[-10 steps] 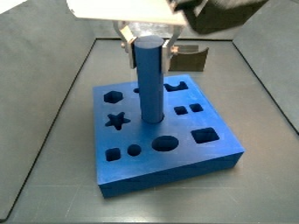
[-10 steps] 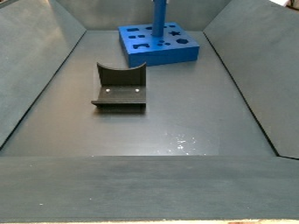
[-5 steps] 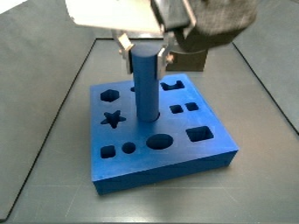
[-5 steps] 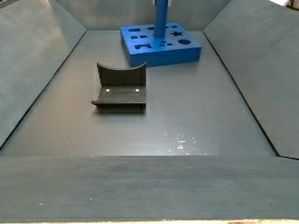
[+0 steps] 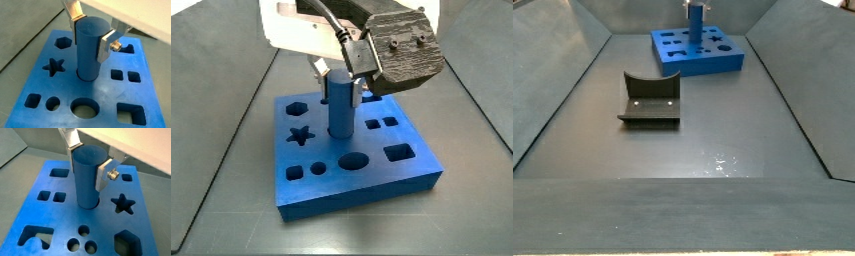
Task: Pick up the round object. Move up. Move to above the board. Insert the round object.
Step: Insert the round object.
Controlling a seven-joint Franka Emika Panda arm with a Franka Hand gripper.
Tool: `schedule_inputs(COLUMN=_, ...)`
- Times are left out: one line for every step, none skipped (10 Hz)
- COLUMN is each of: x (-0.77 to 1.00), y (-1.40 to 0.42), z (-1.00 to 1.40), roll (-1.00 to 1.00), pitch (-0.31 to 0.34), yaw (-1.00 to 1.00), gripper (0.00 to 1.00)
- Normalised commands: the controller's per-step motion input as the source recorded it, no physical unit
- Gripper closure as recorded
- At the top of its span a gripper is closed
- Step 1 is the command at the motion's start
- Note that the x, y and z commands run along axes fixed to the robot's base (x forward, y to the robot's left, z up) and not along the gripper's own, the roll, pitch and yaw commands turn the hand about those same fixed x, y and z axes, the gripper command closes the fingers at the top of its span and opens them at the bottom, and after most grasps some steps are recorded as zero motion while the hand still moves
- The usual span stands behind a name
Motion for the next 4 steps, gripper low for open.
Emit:
schedule_inputs(x=0.33, y=0.00, z=-1.00, roll=0.00, pitch=0.000, yaw=-0.26, gripper=1.00)
schedule_inputs(x=0.00, y=0.00, z=0.00, roll=0.03, pitch=0.000, yaw=0.00, gripper=1.00)
schedule_inputs(x=0.00, y=0.00, z=0.00, roll=0.00, pitch=-0.011, yaw=0.00, gripper=1.00)
schedule_inputs(x=0.00, y=-0.04, z=-0.06, roll=0.06, pitch=-0.109, yaw=0.00, gripper=1.00)
